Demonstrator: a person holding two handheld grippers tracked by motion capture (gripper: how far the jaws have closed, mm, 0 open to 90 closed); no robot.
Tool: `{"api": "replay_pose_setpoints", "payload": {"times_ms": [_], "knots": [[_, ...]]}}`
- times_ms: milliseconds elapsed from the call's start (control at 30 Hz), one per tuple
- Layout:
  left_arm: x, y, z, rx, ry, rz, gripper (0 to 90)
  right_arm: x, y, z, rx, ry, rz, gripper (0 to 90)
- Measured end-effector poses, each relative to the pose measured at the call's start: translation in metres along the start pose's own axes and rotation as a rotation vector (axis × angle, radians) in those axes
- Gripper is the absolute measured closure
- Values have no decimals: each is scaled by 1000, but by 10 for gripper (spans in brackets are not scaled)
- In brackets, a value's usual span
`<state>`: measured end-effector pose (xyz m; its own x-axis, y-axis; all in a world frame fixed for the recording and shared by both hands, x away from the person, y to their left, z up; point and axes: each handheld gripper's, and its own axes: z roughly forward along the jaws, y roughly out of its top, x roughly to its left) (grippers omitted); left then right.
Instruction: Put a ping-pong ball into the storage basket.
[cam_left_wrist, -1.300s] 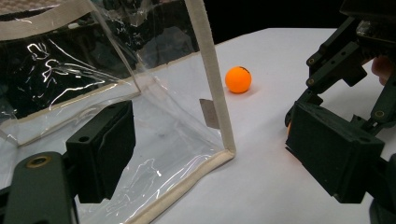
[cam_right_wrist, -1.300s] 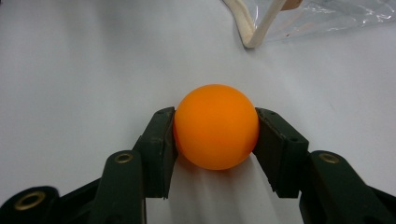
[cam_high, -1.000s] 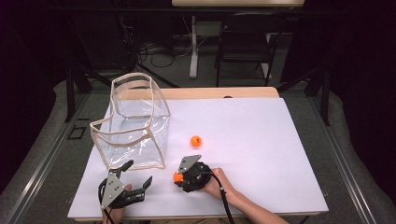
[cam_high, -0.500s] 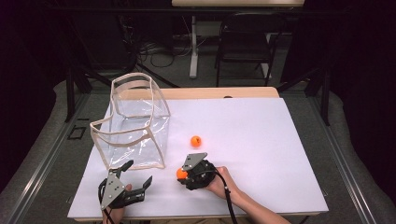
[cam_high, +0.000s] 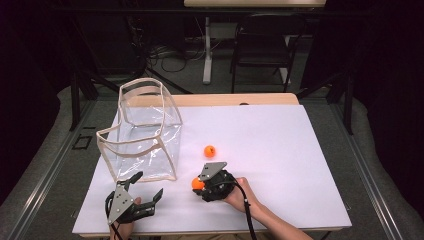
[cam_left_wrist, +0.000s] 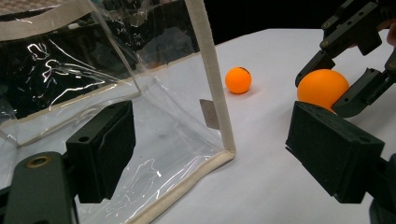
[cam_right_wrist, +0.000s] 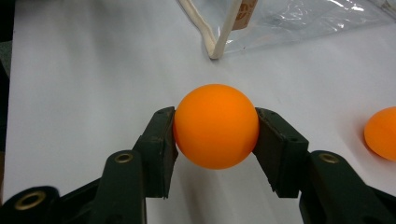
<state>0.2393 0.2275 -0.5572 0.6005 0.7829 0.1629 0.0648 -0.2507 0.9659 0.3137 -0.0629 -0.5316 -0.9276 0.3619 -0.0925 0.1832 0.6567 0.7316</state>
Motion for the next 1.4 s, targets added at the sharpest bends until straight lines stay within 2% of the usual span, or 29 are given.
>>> {"api": "replay_pose_setpoints", "payload": {"times_ms": [1400], "knots": [[0, 0, 0, 0, -2, 1, 155, -14, -1, -22, -37, -65, 19, 504]]}}
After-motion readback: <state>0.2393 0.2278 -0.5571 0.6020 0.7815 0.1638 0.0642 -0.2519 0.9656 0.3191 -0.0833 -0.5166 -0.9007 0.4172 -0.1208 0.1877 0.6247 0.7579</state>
